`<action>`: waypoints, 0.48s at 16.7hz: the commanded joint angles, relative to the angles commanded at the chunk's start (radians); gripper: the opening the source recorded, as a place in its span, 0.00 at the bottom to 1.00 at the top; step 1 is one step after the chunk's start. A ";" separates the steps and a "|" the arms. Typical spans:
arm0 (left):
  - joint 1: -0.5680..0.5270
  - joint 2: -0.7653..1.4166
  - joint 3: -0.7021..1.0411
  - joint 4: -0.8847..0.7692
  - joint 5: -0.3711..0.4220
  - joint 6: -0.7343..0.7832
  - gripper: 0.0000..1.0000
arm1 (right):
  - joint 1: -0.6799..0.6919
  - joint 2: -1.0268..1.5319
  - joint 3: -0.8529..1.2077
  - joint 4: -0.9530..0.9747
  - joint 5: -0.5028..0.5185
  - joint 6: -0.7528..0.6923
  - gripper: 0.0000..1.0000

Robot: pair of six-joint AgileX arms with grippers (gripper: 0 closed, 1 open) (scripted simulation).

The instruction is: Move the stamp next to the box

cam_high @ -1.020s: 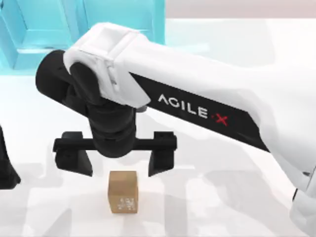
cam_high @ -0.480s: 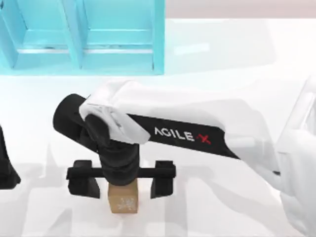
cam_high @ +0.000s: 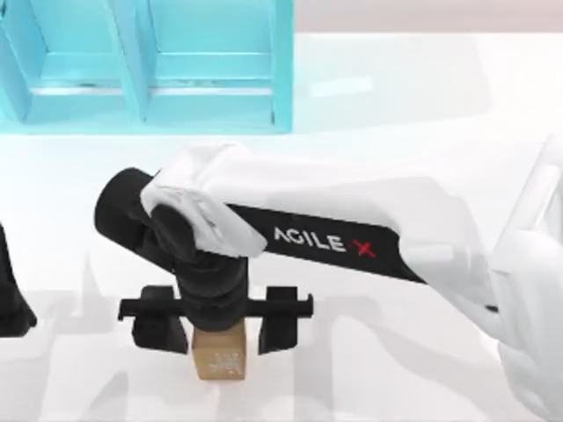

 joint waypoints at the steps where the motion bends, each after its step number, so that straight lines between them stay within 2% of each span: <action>1: 0.000 0.000 0.000 0.000 0.000 0.000 1.00 | 0.000 0.000 0.000 0.000 0.000 0.000 0.55; 8: 0.000 0.000 0.000 0.000 0.000 0.000 1.00 | 0.000 0.000 0.000 0.000 0.000 0.000 0.02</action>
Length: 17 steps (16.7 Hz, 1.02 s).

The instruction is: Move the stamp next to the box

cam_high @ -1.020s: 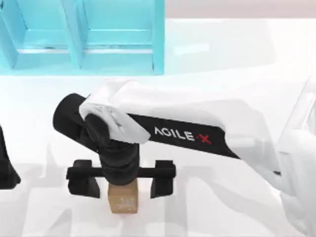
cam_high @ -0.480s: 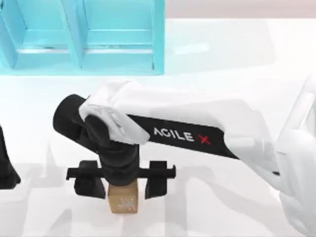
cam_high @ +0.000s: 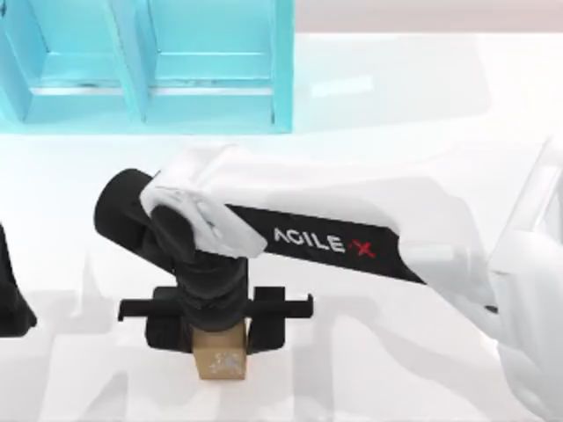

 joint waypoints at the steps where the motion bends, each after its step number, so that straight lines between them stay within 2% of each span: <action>1: 0.000 0.000 0.000 0.000 0.000 0.000 1.00 | 0.000 0.000 0.000 0.000 0.000 0.000 0.00; 10: 0.000 0.000 0.000 0.000 0.000 0.000 1.00 | -0.003 -0.002 0.003 -0.004 0.000 0.001 0.00; 17: 0.000 0.000 0.000 0.000 0.000 0.000 1.00 | -0.004 -0.031 0.145 -0.175 0.000 0.000 0.00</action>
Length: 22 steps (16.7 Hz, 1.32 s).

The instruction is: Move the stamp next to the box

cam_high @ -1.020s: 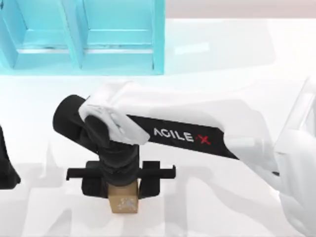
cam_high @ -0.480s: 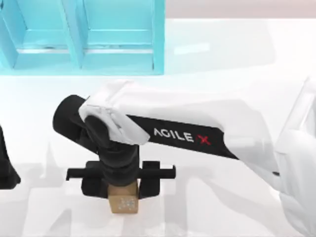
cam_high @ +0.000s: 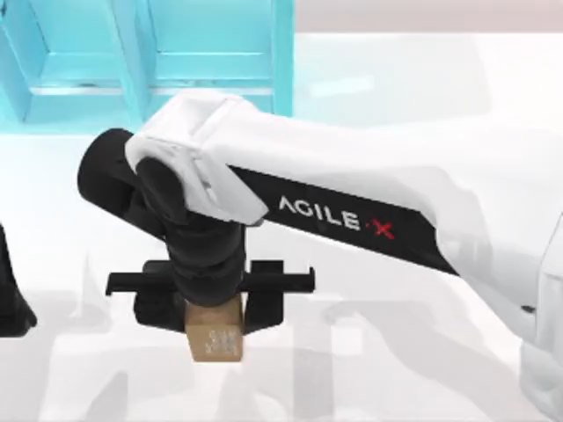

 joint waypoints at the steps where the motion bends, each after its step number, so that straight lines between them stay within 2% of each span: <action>1: 0.000 0.000 0.000 0.000 0.000 0.000 1.00 | 0.000 -0.001 0.002 -0.002 0.000 0.000 0.00; 6: 0.000 0.000 0.000 0.000 0.000 0.000 1.00 | -0.012 0.005 0.007 -0.006 0.000 -0.011 0.00; 9: 0.000 0.000 0.000 0.000 0.000 0.000 1.00 | -0.109 0.014 0.060 -0.052 0.000 -0.108 0.00; 13: 0.000 0.000 0.000 0.000 0.000 0.000 1.00 | -0.345 0.027 0.174 -0.156 0.002 -0.344 0.00; 19: 0.000 0.000 0.000 0.000 0.000 0.000 1.00 | -0.786 0.032 0.345 -0.325 0.003 -0.789 0.00; 22: 0.000 0.000 0.000 0.000 0.000 0.000 1.00 | -0.915 0.027 0.400 -0.380 0.003 -0.919 0.00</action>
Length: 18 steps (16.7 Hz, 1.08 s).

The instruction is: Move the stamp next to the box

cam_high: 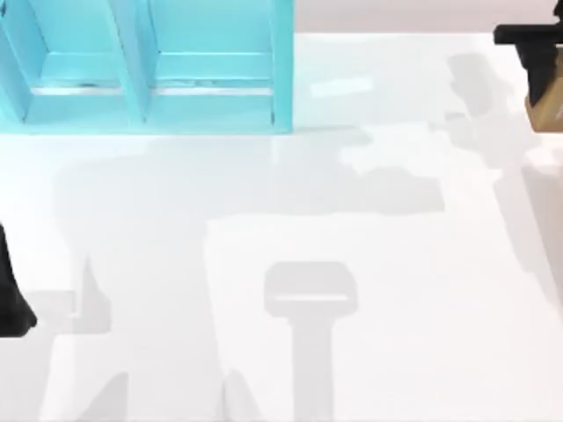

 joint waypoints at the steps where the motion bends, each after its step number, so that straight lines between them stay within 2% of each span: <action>1: 0.000 0.000 0.000 0.000 0.000 0.000 1.00 | -0.022 -0.002 0.010 -0.010 0.000 -0.022 0.00; 9: 0.000 0.000 0.000 0.000 0.000 0.000 1.00 | -0.032 -0.012 -0.022 0.019 0.001 -0.034 0.00; 18: 0.000 0.000 0.000 0.000 0.000 0.000 1.00 | -0.032 -0.083 -0.371 0.290 -0.001 -0.033 0.00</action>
